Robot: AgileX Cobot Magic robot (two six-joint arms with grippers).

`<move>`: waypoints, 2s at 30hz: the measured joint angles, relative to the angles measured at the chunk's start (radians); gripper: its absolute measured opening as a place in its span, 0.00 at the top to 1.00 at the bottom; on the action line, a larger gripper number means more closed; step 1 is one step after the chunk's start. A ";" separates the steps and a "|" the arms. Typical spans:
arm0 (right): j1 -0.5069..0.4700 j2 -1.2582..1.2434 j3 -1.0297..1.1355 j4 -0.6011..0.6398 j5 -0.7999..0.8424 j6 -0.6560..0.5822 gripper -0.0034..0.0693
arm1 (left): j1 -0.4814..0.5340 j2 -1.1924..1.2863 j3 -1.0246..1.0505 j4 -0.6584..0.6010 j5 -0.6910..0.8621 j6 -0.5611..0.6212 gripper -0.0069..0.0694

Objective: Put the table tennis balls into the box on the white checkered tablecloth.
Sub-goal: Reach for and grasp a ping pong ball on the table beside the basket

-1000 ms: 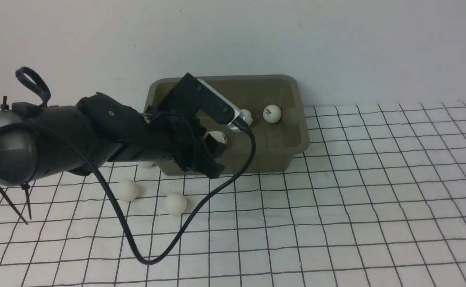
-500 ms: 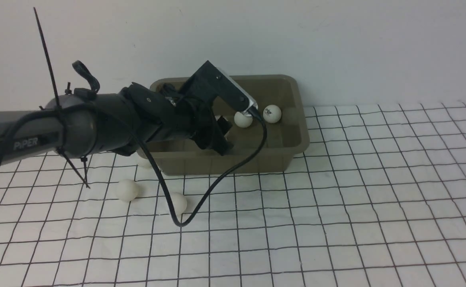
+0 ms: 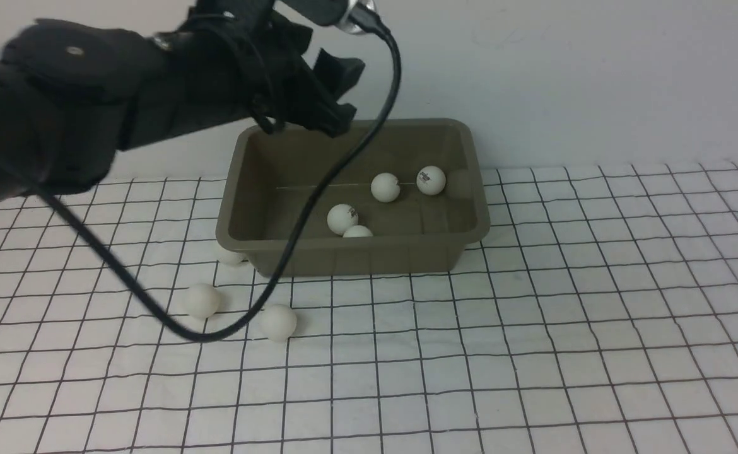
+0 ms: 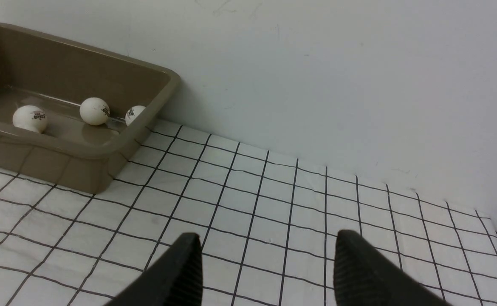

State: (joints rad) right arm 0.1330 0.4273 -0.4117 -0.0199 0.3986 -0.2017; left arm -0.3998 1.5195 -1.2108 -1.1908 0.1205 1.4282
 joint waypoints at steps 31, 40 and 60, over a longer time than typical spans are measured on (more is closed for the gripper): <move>0.000 0.000 0.000 0.020 0.000 0.000 0.42 | 0.267 -0.197 0.172 0.430 0.798 -0.546 0.44; 0.000 0.000 0.000 0.020 0.000 0.000 0.42 | 0.268 -0.035 0.172 0.645 0.634 -0.787 0.49; 0.000 0.000 0.000 0.020 0.000 -0.003 0.42 | 0.165 -0.123 0.572 0.313 0.135 -0.533 0.49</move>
State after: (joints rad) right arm 0.1330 0.4273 -0.4117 0.0000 0.3986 -0.2048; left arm -0.2346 1.3967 -0.6384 -0.8778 0.2555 0.8953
